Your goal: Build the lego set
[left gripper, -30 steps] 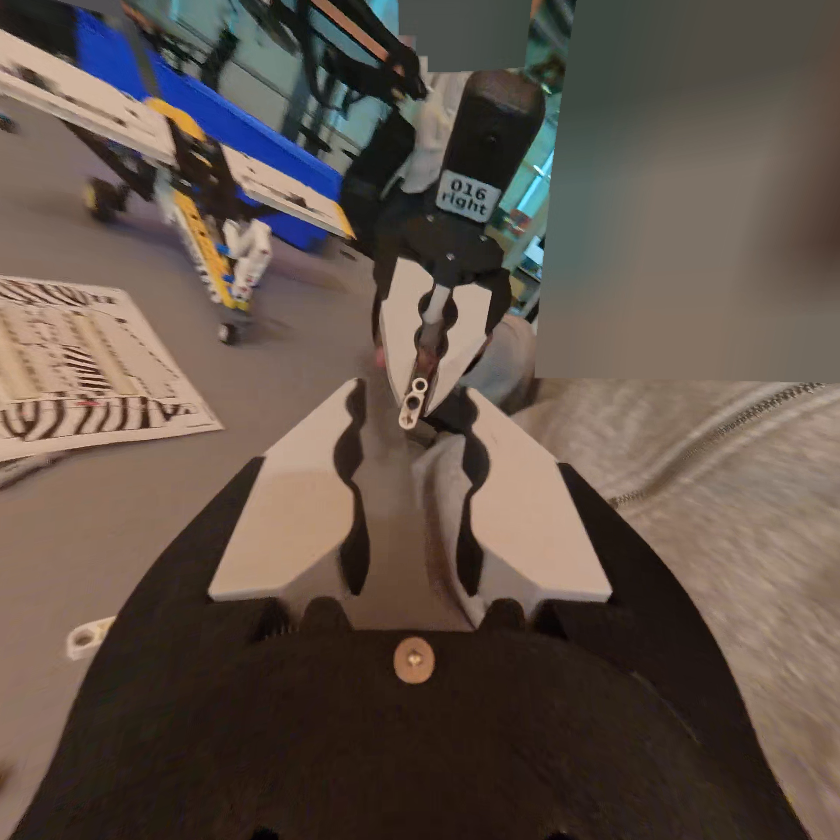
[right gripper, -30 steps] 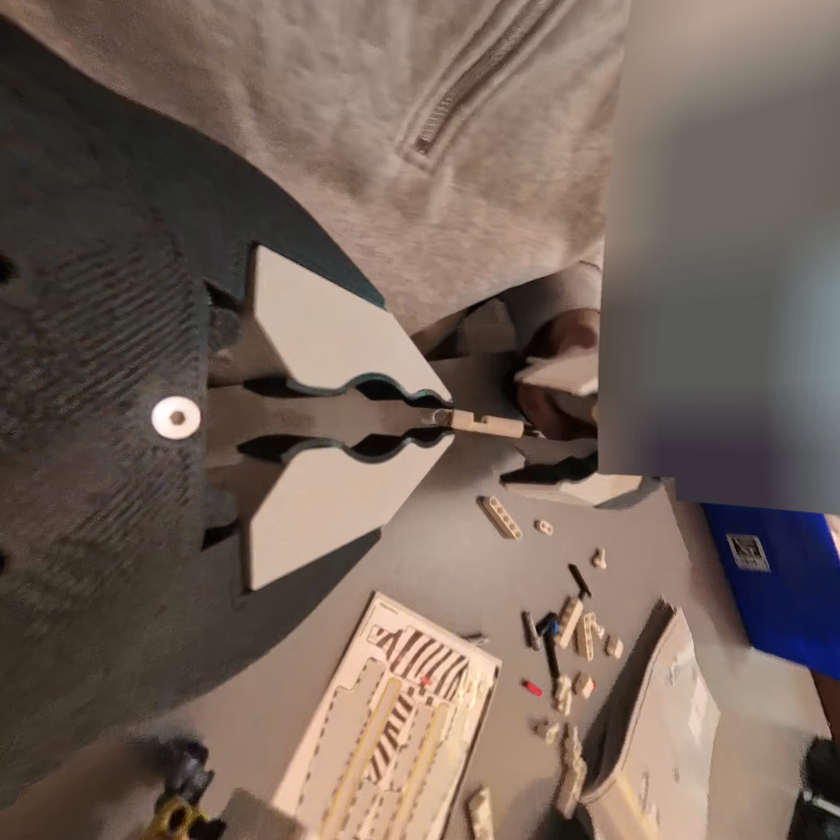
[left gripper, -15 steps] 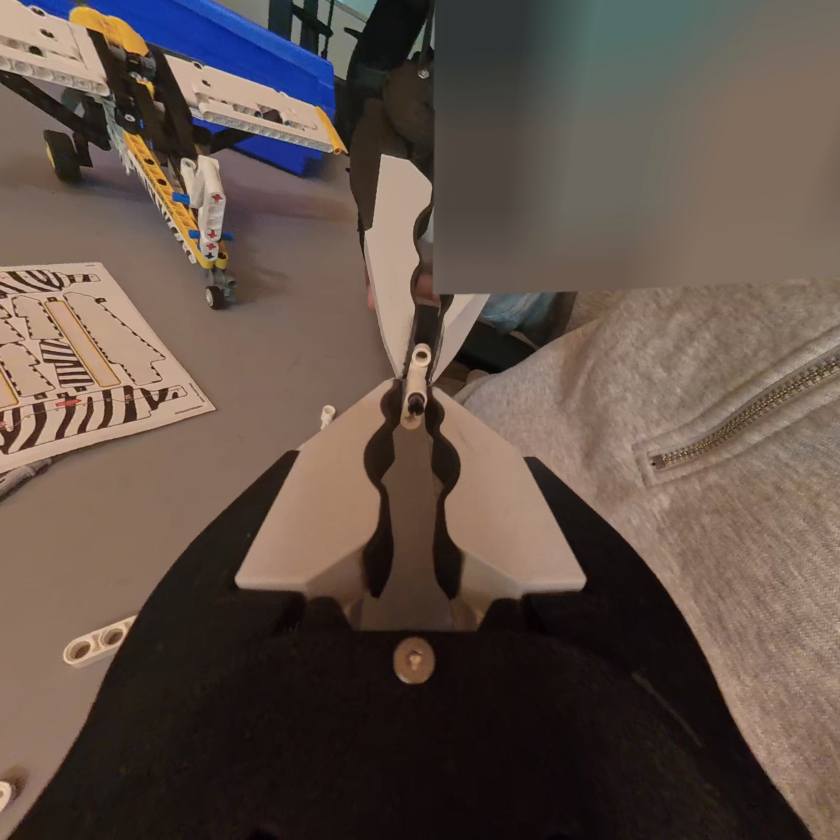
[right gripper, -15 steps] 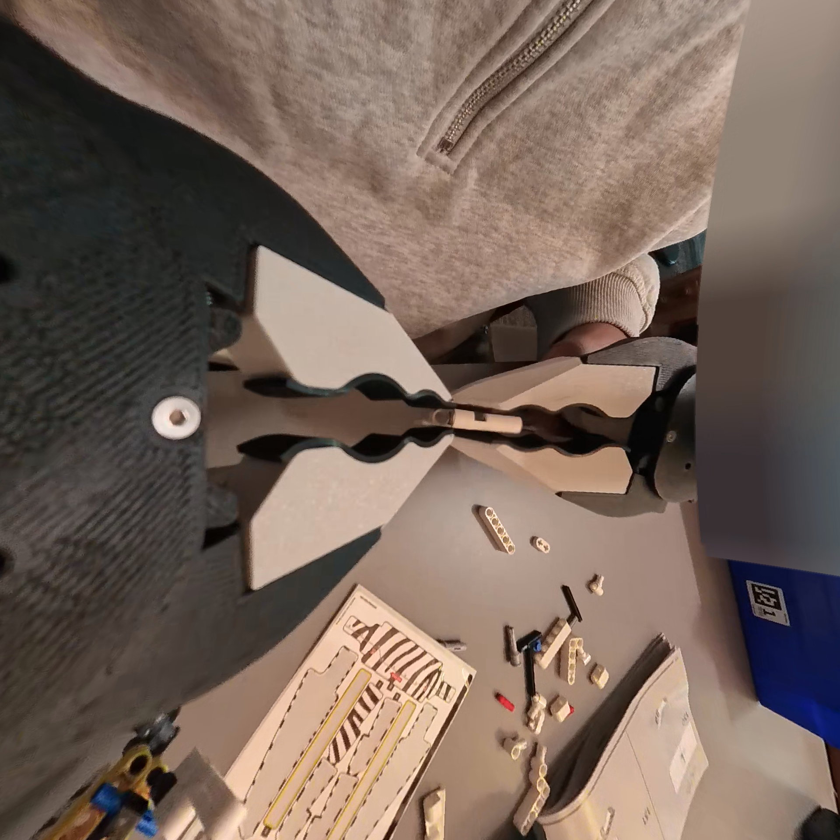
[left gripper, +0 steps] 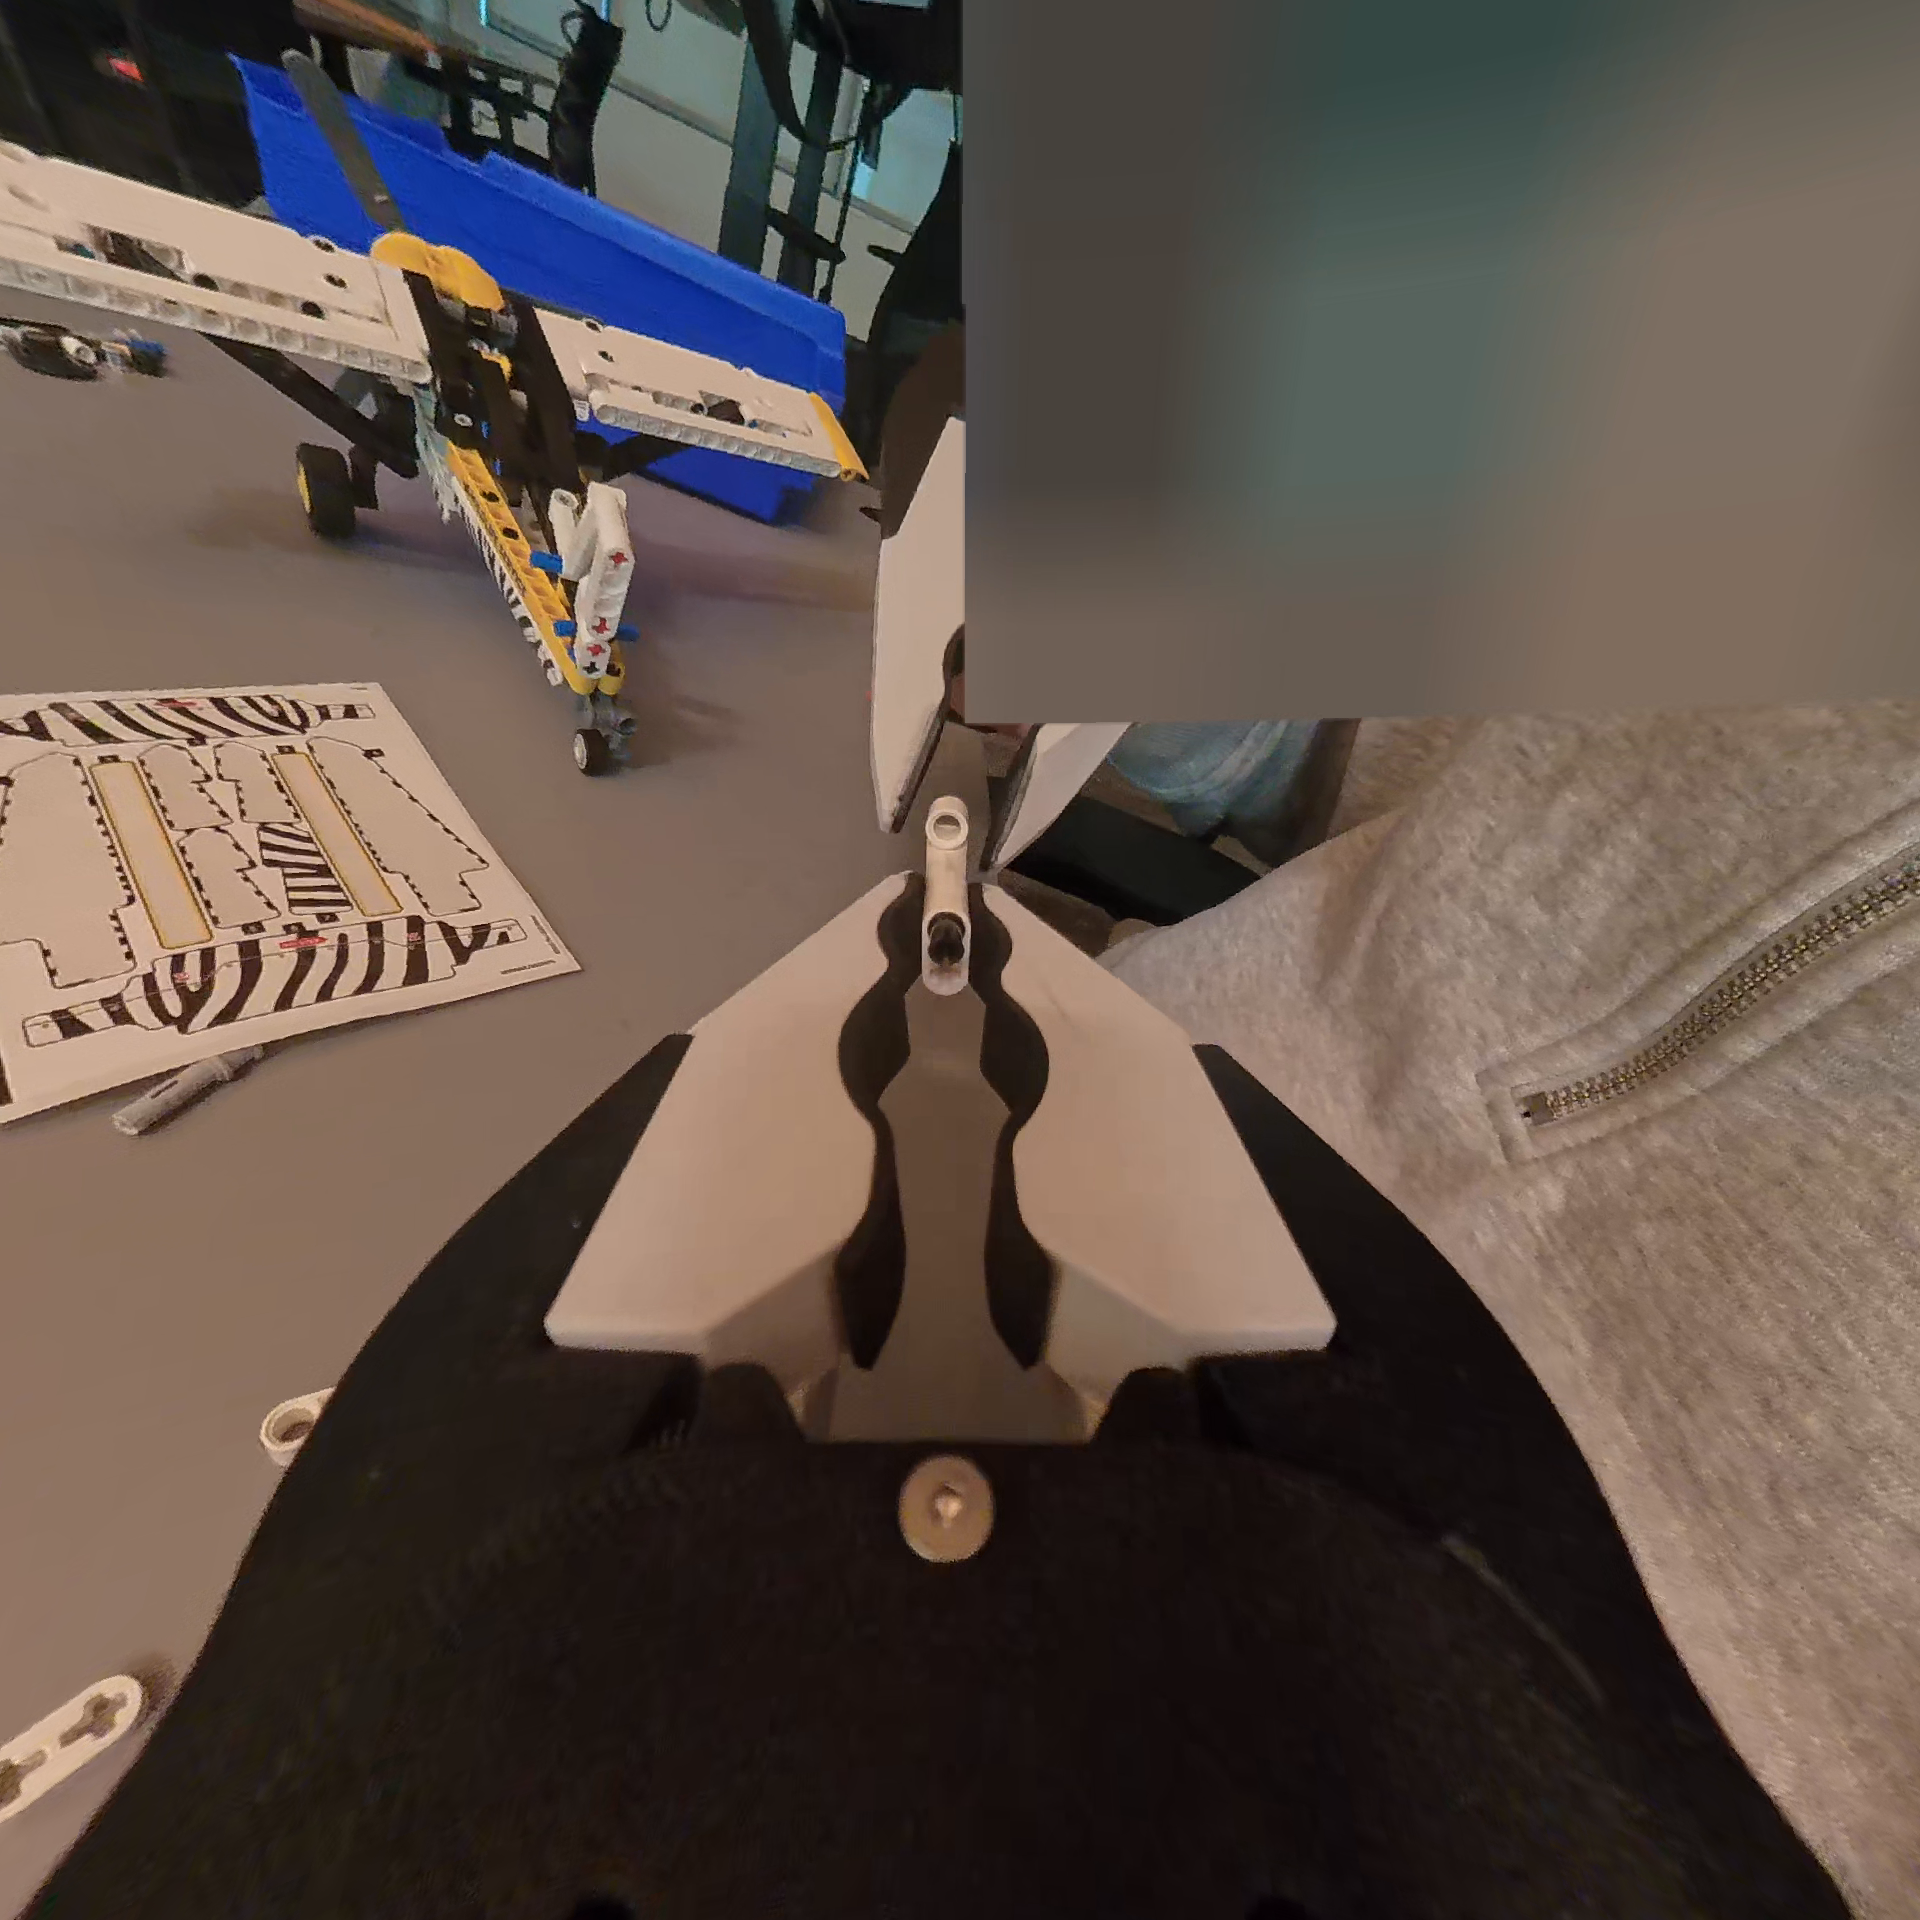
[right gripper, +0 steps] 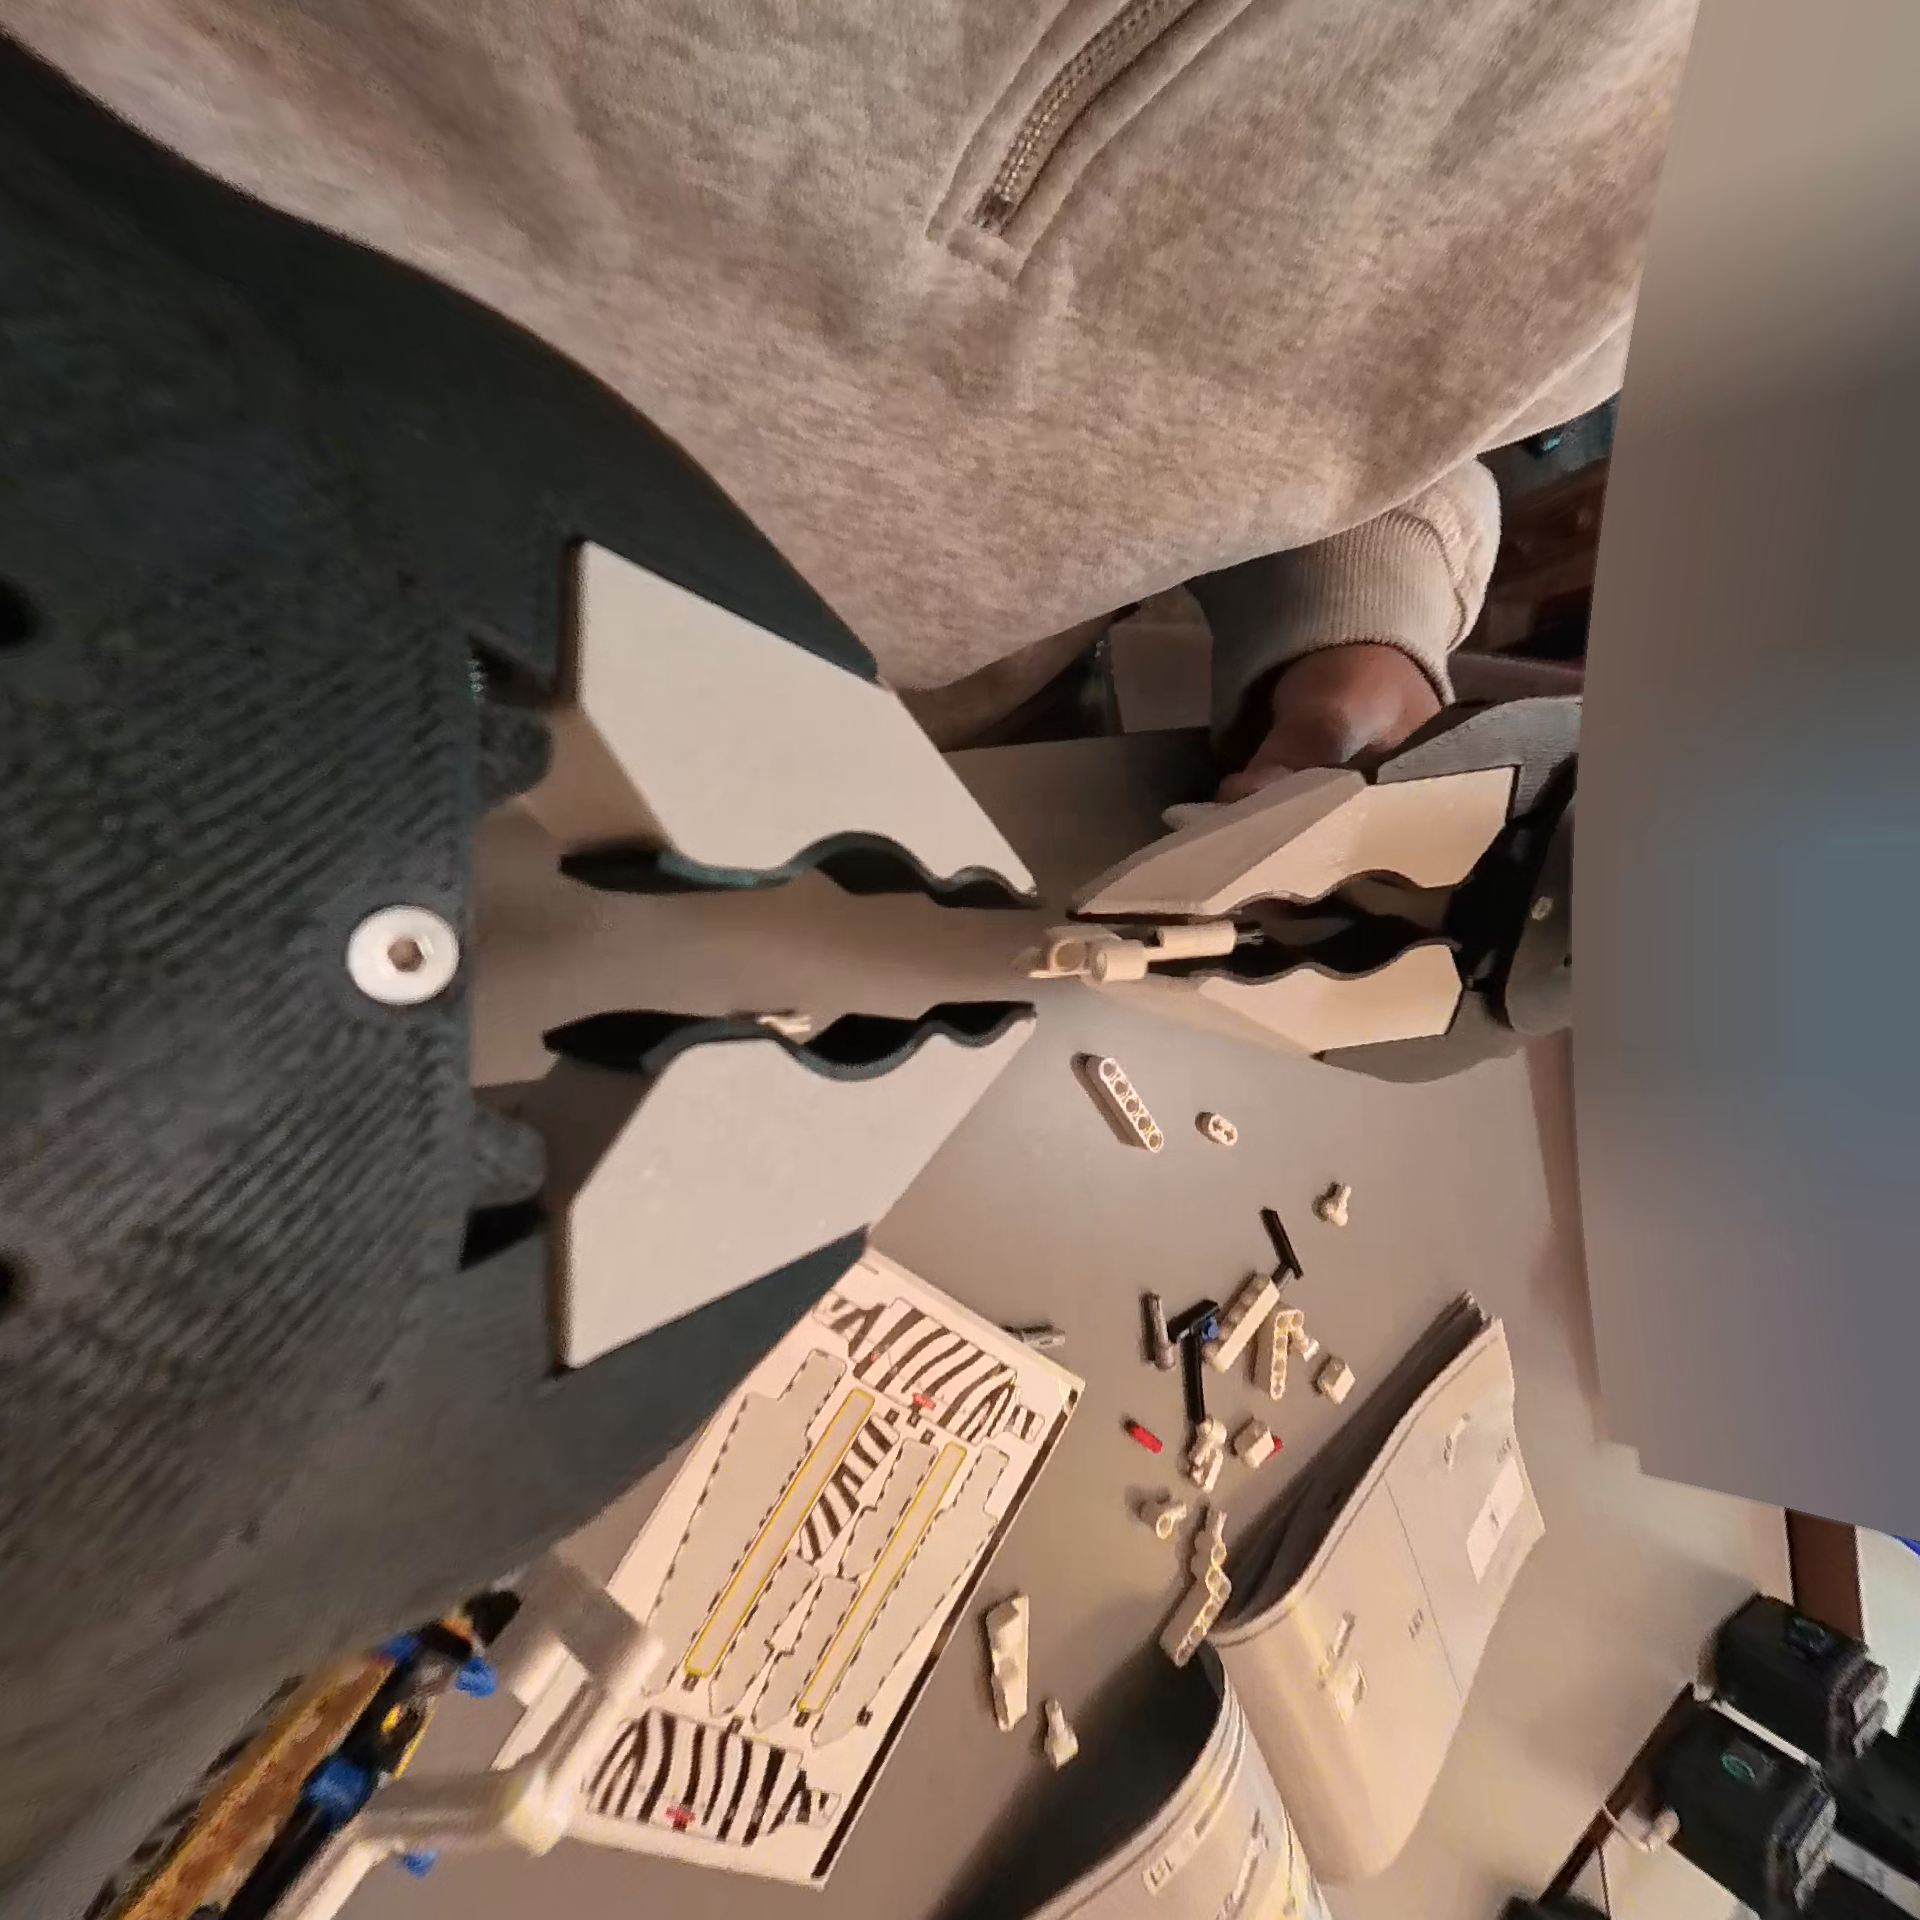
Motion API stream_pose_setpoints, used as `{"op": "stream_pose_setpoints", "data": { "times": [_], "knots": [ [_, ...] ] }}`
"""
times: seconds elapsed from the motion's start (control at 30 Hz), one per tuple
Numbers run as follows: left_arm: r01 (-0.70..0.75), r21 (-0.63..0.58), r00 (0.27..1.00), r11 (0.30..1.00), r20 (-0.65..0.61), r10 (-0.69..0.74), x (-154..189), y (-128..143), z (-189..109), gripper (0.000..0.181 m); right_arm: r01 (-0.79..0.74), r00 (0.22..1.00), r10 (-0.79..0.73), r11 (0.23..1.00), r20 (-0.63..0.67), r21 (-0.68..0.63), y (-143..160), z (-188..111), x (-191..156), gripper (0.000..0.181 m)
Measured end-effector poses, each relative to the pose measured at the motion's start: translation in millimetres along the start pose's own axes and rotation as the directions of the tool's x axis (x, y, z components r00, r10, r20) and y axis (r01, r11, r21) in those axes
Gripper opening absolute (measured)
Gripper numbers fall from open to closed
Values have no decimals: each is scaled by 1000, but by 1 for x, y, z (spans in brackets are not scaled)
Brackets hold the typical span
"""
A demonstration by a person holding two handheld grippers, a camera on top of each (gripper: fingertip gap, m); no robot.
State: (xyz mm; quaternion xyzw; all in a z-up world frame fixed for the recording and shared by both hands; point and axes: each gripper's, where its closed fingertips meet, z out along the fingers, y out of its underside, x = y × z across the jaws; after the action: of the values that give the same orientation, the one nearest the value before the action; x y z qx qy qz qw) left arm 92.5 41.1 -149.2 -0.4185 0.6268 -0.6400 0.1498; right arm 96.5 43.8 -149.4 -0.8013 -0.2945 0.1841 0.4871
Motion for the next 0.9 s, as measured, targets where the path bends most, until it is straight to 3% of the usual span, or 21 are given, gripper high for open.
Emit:
{"op": "stream_pose_setpoints", "data": {
  "times": [0.13,0.4,0.67,0.9],
  "knots": [
    [-34,-18,999,999,1,34,3,2,2,4,-36,999,35,998,32,46,-3,0,-3,7],
    [-14,50,999,999,-49,17,7,-7,-1,5,-10,999,5,995,45,98,-12,0,-6,5],
    [15,62,997,998,-79,-10,10,-8,-1,6,65,998,-67,994,21,82,-11,6,-9,5],
    [-37,78,999,996,-29,39,8,-10,-3,5,9,1000,-10,998,13,67,-8,1,-2,10]
  ]
}}
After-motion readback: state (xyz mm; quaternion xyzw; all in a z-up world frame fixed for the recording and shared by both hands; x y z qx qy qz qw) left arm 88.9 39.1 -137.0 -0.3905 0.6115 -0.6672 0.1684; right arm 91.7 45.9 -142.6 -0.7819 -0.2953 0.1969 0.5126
